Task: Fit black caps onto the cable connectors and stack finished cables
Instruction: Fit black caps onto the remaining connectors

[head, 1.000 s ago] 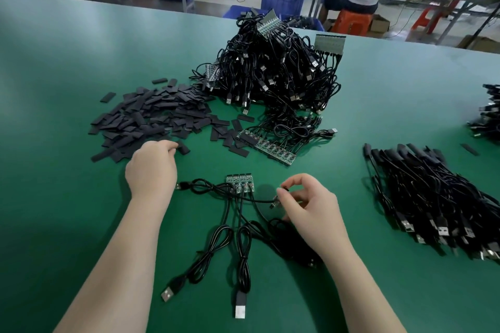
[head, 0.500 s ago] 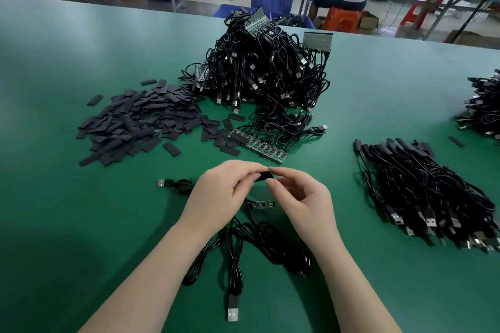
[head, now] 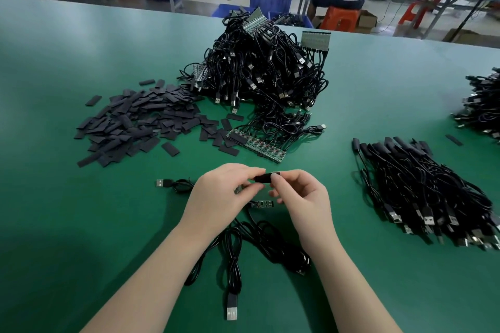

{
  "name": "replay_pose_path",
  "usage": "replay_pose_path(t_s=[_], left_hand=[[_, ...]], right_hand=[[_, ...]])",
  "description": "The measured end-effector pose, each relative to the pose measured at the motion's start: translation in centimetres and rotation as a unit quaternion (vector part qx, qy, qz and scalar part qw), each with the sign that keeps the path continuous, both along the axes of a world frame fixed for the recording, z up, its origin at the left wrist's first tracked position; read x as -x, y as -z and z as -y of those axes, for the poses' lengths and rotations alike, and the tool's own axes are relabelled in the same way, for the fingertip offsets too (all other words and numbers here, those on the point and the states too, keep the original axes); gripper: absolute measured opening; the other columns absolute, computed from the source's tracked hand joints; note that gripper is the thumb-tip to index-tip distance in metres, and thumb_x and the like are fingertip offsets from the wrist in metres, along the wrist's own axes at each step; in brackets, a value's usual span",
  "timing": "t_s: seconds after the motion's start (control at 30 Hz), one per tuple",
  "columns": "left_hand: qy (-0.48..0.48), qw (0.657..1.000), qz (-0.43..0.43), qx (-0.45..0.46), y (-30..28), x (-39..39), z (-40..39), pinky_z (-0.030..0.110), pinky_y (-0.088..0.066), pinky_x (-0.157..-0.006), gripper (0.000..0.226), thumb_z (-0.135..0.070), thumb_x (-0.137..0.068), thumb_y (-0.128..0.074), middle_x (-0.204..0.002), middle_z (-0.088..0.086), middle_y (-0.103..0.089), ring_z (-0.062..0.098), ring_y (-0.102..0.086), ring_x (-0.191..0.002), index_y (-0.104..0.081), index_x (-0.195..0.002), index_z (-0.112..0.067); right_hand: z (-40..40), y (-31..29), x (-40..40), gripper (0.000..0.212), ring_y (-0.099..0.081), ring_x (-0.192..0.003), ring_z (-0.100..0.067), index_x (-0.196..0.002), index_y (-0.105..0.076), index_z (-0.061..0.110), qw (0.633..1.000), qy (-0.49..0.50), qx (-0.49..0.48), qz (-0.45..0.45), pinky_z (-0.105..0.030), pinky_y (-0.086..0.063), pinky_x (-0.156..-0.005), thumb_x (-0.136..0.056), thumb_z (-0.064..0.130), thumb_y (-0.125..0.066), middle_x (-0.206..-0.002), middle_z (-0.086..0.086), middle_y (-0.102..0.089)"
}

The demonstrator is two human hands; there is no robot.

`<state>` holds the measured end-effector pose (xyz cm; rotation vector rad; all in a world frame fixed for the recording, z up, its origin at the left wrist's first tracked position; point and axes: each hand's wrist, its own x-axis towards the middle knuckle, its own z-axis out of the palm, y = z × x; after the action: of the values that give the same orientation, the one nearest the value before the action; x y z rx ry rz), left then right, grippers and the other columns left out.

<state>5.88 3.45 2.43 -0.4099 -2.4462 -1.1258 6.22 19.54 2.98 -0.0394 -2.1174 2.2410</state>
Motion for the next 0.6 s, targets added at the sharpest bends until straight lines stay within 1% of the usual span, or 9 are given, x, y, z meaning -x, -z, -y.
replay_pose_path(t_s=[0.13, 0.23, 0.37, 0.5, 0.6], left_hand=[[-0.004, 1.000, -0.002, 0.010, 0.01, -0.01, -0.17, 0.017, -0.050, -0.077, 0.033, -0.017, -0.077, -0.081, -0.097, -0.012, -0.069, 0.003, -0.063, -0.080, -0.075, -0.109, -0.025], [-0.010, 1.000, 0.003, 0.022, 0.01, -0.04, -0.12, 0.021, -0.052, -0.077, 0.031, -0.020, -0.080, -0.080, -0.097, -0.012, -0.071, 0.002, -0.063, -0.081, -0.075, -0.110, -0.025], [-0.014, 1.000, 0.015, 0.009, -0.01, 0.07, -0.29, 0.014, -0.049, -0.079, 0.031, -0.018, -0.081, -0.078, -0.099, -0.011, -0.072, 0.000, -0.062, -0.085, -0.075, -0.111, -0.024], [-0.017, 0.998, 0.036, -0.044, 0.07, 0.05, -0.32, 0.015, -0.051, -0.081, 0.032, -0.013, -0.080, -0.078, -0.099, -0.012, -0.071, -0.001, -0.064, -0.087, -0.075, -0.109, -0.024], [-0.017, 0.998, 0.040, -0.050, 0.16, 0.13, -0.23, 0.012, -0.050, -0.082, 0.030, -0.013, -0.080, -0.079, -0.100, -0.011, -0.073, -0.002, -0.064, -0.091, -0.076, -0.108, -0.025]], right_hand=[[0.01, 0.17, 0.09, 0.011, -0.064, -0.061, -0.009, -0.083, -0.070, 0.015, 1.000, 0.019, -0.019, -0.012, -0.018, -0.051, -0.060, -0.088, 0.005, -0.070, -0.068, 0.004, -0.068], [0.10, 0.35, 0.14, 0.016, -0.063, -0.063, -0.011, -0.084, -0.072, 0.023, 0.998, 0.032, -0.045, -0.021, -0.020, -0.054, -0.063, -0.086, 0.007, -0.072, -0.068, 0.003, -0.068], [0.30, 0.48, 0.16, 0.019, -0.063, -0.064, -0.011, -0.082, -0.072, 0.028, 0.995, 0.046, -0.075, -0.042, -0.020, -0.052, -0.064, -0.084, 0.009, -0.075, -0.068, 0.006, -0.068], [0.30, 0.44, -0.03, 0.017, -0.059, -0.061, -0.007, -0.084, -0.073, 0.027, 0.994, 0.045, -0.084, -0.057, -0.018, -0.049, -0.061, -0.083, 0.010, -0.076, -0.067, 0.007, -0.067], [0.31, 0.37, 0.08, 0.016, -0.058, -0.061, -0.007, -0.086, -0.073, 0.026, 0.994, 0.043, -0.086, -0.055, -0.018, -0.048, -0.061, -0.083, 0.011, -0.077, -0.066, 0.007, -0.066]])
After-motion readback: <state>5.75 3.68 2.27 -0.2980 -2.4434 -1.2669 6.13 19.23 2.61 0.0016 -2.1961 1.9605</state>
